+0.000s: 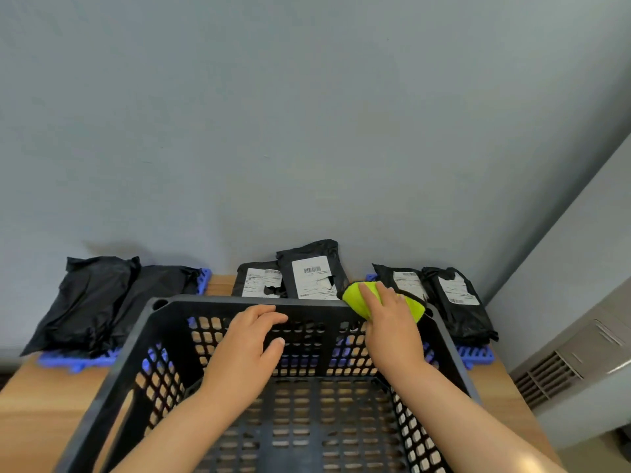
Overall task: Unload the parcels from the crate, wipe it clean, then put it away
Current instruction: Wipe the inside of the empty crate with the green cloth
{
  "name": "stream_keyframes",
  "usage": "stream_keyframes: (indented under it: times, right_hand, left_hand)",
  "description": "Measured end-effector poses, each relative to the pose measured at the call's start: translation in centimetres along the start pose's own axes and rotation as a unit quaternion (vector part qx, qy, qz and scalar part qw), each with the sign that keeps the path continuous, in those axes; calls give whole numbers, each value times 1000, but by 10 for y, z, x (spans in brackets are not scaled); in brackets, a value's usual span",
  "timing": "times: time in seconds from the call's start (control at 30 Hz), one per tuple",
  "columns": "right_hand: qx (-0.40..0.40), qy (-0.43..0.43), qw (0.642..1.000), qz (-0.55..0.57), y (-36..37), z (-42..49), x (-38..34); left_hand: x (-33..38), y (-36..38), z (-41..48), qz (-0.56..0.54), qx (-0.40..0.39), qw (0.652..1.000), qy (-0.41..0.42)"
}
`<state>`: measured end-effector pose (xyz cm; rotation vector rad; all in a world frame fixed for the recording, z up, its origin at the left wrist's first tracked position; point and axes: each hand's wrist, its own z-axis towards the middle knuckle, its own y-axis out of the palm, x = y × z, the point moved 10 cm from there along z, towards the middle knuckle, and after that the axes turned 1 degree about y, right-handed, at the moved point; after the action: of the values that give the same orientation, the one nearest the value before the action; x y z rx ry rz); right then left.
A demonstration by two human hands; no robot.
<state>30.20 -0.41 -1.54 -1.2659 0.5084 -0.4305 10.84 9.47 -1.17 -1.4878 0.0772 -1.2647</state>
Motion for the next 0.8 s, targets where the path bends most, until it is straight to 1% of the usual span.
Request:
stream_keyframes:
  times: [0.1, 0.2, 0.37, 0.57, 0.73, 0.8]
  right_hand:
    - [13, -27, 1000, -2, 9, 2, -39]
    - [52, -49, 997, -6, 12, 4, -73]
    - [53, -92, 994, 9, 22, 7, -133]
    - [65, -132, 988, 36, 30, 6, -196]
    - [73, -170, 980, 73, 36, 5, -241]
    - [81, -173, 978, 87, 38, 6, -249]
  left_hand:
    - [-18, -14, -8, 12, 1, 1000, -12]
    - [-33, -29, -14, 25, 6, 1000, -18]
    - [-61, -64, -23, 51, 43, 997, -30]
    - [-95, -103, -35, 73, 87, 991, -65]
    - [-116, -128, -46, 76, 120, 987, -80]
    - [-118, -132, -47, 75, 128, 986, -80]
